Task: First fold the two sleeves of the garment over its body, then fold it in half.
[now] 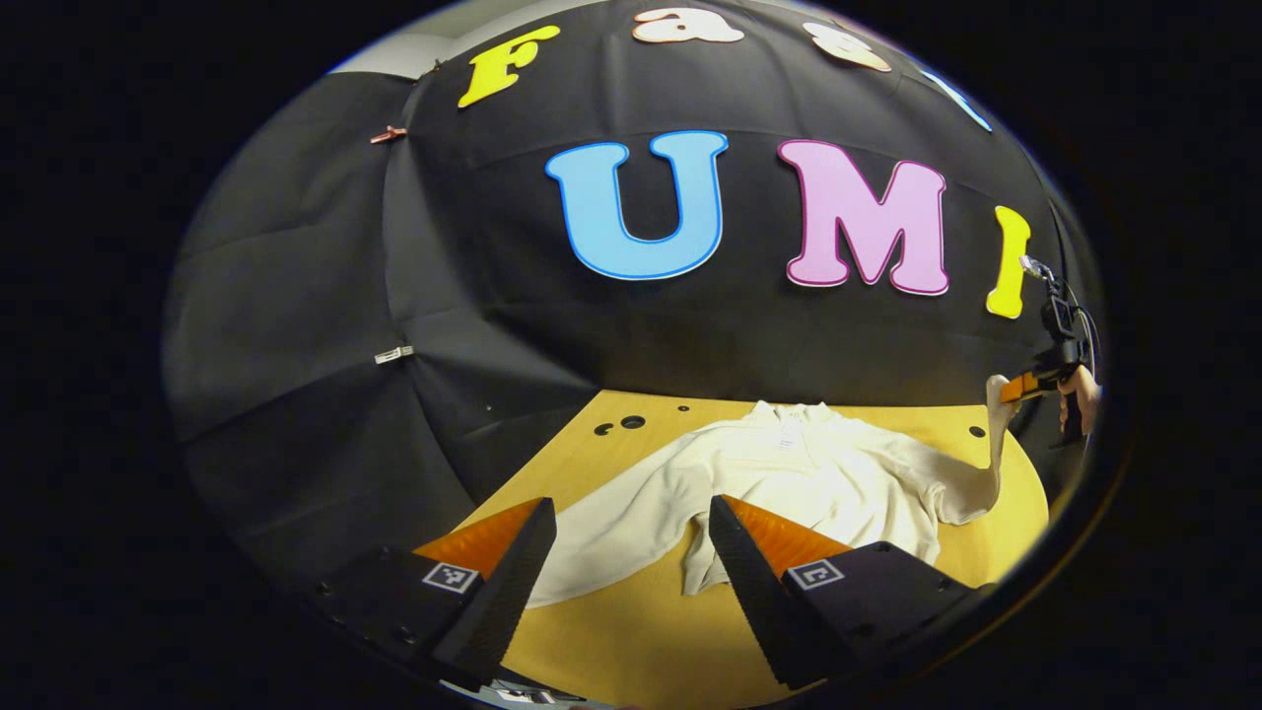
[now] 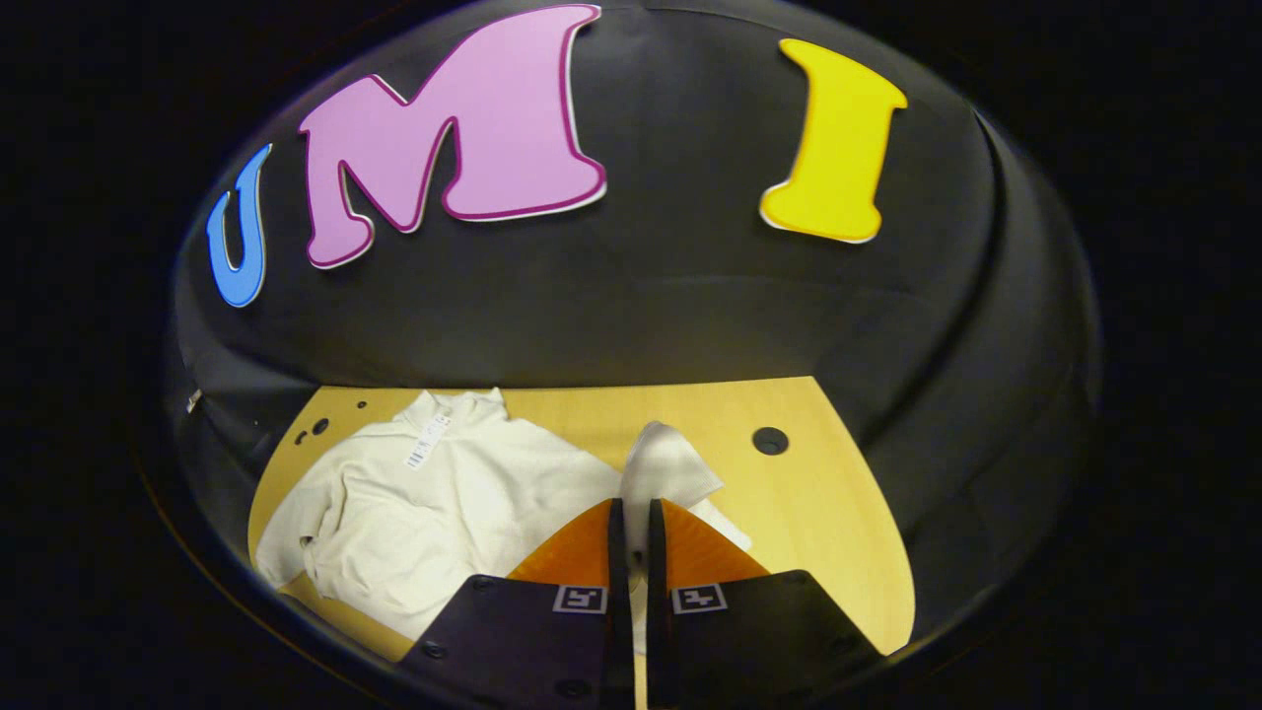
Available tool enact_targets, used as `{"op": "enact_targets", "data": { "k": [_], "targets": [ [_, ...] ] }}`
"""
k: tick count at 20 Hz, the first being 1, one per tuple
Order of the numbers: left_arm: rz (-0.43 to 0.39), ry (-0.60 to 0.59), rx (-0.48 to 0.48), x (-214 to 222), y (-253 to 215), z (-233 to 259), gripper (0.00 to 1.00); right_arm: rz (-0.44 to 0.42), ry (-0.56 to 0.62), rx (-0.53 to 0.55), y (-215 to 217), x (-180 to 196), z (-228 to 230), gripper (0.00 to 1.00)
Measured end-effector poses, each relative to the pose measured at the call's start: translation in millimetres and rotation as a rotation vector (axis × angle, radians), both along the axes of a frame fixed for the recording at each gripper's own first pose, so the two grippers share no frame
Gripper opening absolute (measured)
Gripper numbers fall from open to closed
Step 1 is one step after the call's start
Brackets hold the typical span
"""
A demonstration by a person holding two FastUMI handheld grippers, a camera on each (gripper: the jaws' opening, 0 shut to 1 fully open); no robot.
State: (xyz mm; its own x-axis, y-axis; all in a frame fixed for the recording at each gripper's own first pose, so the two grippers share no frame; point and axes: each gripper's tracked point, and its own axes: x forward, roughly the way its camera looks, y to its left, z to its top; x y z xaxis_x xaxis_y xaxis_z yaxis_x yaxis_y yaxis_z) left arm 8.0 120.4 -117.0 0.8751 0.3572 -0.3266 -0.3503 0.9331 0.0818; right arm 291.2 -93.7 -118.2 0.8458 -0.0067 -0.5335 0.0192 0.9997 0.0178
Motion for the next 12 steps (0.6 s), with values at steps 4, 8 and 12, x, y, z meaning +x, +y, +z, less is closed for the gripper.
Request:
{"op": "enact_targets", "data": {
  "k": [4, 8, 12],
  "targets": [
    [0.035, 0.000, -0.008, -3.1, 16.1, -5.1, 0.98, 0.114, 0.001, -0.030, 68.6, 27.2, -3.9, 0.09],
    [0.078, 0.005, -0.037, -7.9, 33.3, -10.2, 0.98, 0.198, -0.003, -0.002, 144.3, 54.2, -6.7, 0.09],
    [0.101, 0.019, -0.061, -12.3, 49.3, -19.0, 0.98, 0.279, 0.018, 0.003, 216.3, 65.6, -22.7, 0.09]
  ]
}}
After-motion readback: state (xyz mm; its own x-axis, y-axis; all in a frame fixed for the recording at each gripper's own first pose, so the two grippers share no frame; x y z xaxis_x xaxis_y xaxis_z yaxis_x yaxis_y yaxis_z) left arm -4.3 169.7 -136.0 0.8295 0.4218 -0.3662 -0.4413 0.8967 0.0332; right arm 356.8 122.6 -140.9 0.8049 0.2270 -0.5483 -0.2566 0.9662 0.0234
